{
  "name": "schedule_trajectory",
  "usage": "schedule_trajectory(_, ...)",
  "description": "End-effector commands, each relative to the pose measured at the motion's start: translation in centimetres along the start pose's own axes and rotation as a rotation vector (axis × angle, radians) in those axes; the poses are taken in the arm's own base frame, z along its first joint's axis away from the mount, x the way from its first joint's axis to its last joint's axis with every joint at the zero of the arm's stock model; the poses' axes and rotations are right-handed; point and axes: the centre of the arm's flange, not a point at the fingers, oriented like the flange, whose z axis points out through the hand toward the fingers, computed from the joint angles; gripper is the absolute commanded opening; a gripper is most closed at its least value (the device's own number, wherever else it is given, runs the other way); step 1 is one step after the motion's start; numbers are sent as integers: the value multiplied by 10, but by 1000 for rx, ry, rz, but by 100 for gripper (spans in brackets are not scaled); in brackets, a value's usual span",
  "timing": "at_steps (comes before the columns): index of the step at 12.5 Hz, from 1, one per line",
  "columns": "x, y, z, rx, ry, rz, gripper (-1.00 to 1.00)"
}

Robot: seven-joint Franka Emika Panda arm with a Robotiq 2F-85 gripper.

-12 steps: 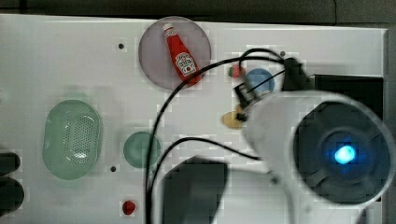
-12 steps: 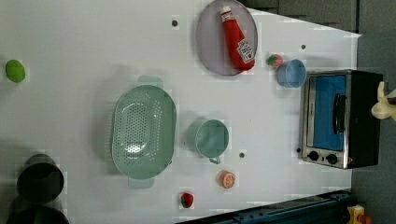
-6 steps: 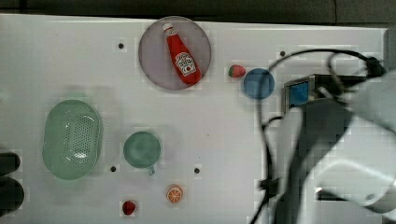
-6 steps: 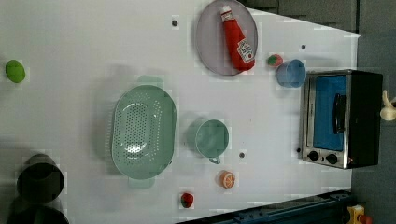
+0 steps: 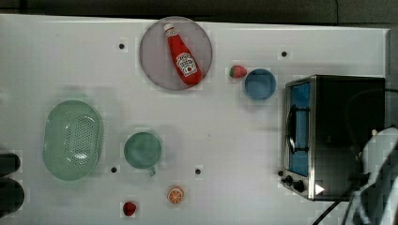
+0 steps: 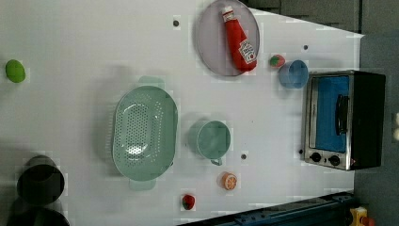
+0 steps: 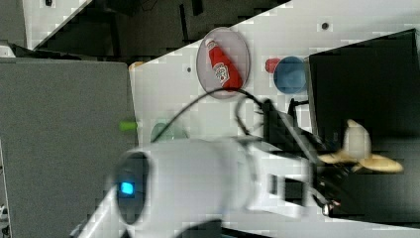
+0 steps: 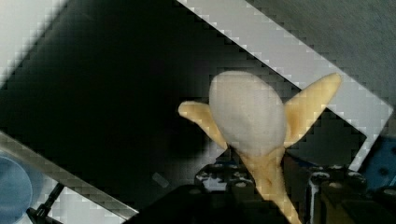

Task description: Pick banana from table and place on oven.

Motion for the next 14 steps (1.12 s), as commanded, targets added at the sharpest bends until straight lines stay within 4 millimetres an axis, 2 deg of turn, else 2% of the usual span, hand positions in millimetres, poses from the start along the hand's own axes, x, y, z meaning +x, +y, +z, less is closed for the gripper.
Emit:
schedule_trajectory(1,-8,-50,6,101,-5,-168,-48)
schedule_trajectory(2,-4,-47,14,93,1,-167,-48)
schedule_trajectory(3,-2,-47,21,84,1,-165,-39)
schedule_trajectory(7,-6,-45,37,71,-23,-160,48)
schedule_trajectory(9,-4,-42,32,76,-13,-160,91)
schedule_trajectory(10,-4,-44,19,85,2,-179,100)
schedule_trajectory(12,-7,-50,-24,105,54,-224,100)
schedule_trajectory(14,-30,-67,-68,142,35,-285,100)
